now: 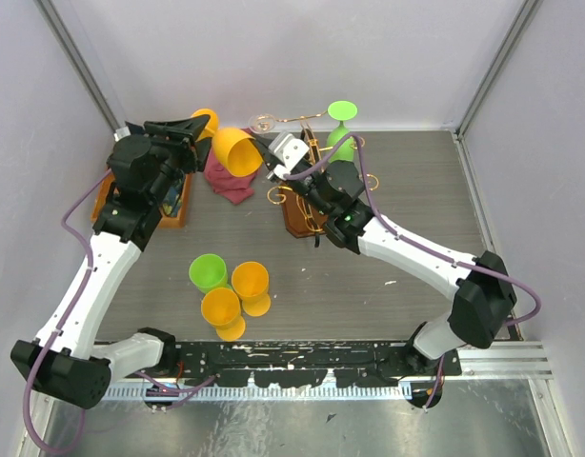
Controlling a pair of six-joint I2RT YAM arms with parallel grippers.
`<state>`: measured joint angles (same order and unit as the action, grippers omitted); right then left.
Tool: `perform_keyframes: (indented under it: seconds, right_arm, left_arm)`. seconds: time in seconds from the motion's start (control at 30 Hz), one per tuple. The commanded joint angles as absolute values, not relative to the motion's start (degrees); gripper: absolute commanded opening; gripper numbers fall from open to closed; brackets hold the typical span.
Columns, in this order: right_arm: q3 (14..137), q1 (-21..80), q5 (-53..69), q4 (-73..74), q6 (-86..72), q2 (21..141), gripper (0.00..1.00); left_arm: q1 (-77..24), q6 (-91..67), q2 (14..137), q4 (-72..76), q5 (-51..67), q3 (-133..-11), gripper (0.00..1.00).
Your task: Place the wine glass upside down on the wine glass rack
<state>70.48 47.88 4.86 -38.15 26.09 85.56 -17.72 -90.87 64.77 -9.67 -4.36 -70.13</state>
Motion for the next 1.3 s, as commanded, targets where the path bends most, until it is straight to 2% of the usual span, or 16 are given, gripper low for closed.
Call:
perform_keyframes:
  seconds: [0.0,0.33,0.67,1.27]
  right_arm:
    - [73.26,48.16,5.32,-43.45,24.81,85.67,0.01]
    - [74.37,48.23,5.23,-44.89,24.79,86.57,0.01]
    - [74.07,48.50,7.03,-44.47,22.72,86.53,0.01]
    - [74.27,48.80,10.02,-43.84,21.48,86.15,0.01]
  left_arm:
    - [-17.65,-91.27,65.79,-7.54,-2.75,-71.02,0.62]
    - [-17.62,-91.29,67.08,-8.53,-1.70,-71.23,0.57]
    - [-17.65,-91.47,68.92,-6.97,-0.74,-72.02,0.47]
    - [-17.65,-91.64,70.75,-5.02,0.46,-72.82,0.23]
